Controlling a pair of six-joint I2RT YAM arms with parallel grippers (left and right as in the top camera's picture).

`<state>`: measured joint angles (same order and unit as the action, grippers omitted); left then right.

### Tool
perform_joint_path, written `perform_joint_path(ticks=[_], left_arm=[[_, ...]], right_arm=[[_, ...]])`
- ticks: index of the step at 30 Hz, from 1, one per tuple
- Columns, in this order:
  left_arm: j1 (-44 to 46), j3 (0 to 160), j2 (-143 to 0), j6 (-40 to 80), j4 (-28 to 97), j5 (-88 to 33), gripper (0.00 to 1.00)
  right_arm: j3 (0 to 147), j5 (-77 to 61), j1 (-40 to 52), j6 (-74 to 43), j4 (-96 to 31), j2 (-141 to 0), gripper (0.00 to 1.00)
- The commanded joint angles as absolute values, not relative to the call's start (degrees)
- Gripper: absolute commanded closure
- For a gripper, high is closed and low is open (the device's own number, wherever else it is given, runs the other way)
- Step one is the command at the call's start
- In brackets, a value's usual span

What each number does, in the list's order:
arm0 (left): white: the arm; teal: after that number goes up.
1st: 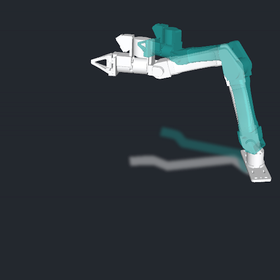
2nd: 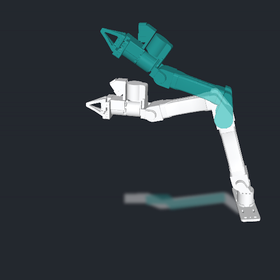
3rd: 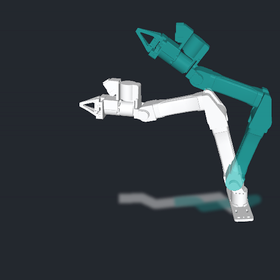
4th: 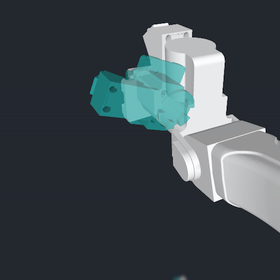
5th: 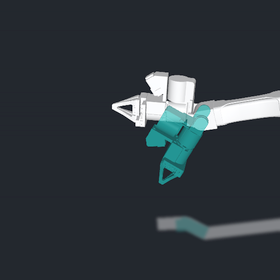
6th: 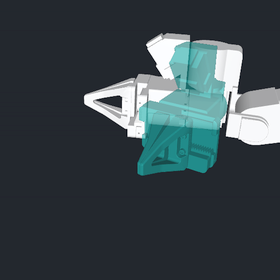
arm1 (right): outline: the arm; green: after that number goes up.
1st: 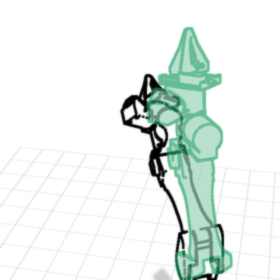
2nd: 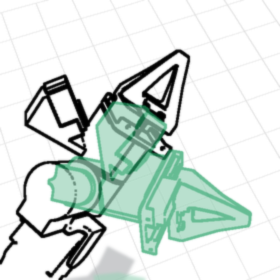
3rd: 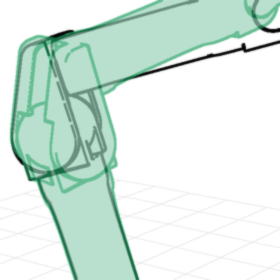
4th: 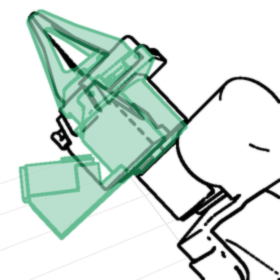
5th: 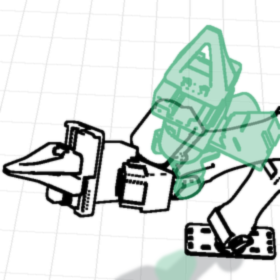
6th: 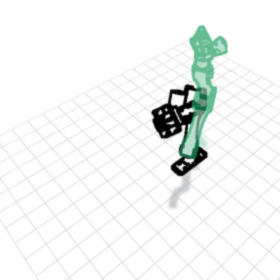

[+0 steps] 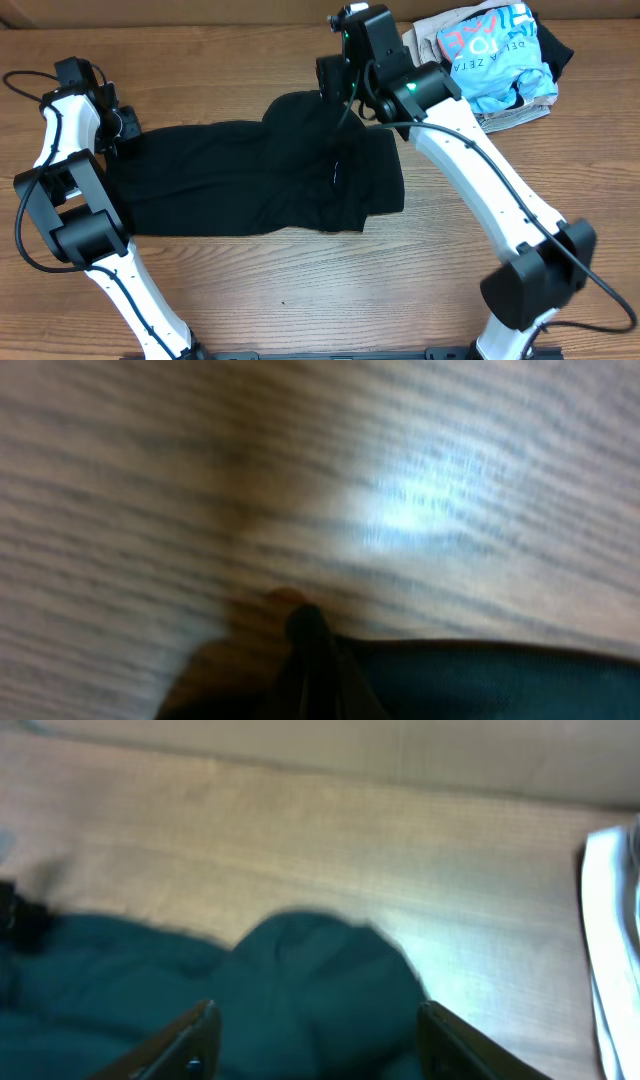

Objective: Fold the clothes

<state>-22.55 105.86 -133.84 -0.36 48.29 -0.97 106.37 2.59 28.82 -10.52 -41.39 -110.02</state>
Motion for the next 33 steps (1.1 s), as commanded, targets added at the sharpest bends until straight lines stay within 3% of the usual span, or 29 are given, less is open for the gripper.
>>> perform_joint_path(ticks=[1, 8, 15, 18, 23, 29, 33], left_arm=[[-22.9, 105.2, -135.1, 0.2, 51.3, 0.0, 0.96], [-22.9, 105.2, -135.1, 0.2, 53.4, -0.1, 0.96], [-22.8, 105.2, -135.1, 0.2, 53.8, -0.1, 0.96], [-22.9, 105.2, -135.1, 0.2, 54.0, 0.0, 0.96], [-22.9, 105.2, -135.1, 0.2, 54.0, 0.0, 0.96], [-22.9, 105.2, -135.1, 0.2, 54.5, 0.0, 0.96], [-22.9, 105.2, -135.1, 0.2, 54.9, 0.0, 0.96]], right_arm=[[106.3, 2.7, 27.8, -10.4, -37.6, -116.5, 0.26], [106.3, -1.1, 26.5, -9.1, -31.6, -127.2, 0.13], [106.3, -3.1, 26.4, -9.1, -26.5, -134.4, 0.11], [106.3, -3.3, 26.6, -9.1, -23.5, -136.7, 0.15], [106.3, -3.2, 26.6, -9.1, -21.6, -137.7, 0.28], [107.1, -2.6, 26.2, -9.1, -22.8, -137.6, 0.64], [111.7, -2.7, 25.9, -8.4, -29.3, -137.2, 0.77]])
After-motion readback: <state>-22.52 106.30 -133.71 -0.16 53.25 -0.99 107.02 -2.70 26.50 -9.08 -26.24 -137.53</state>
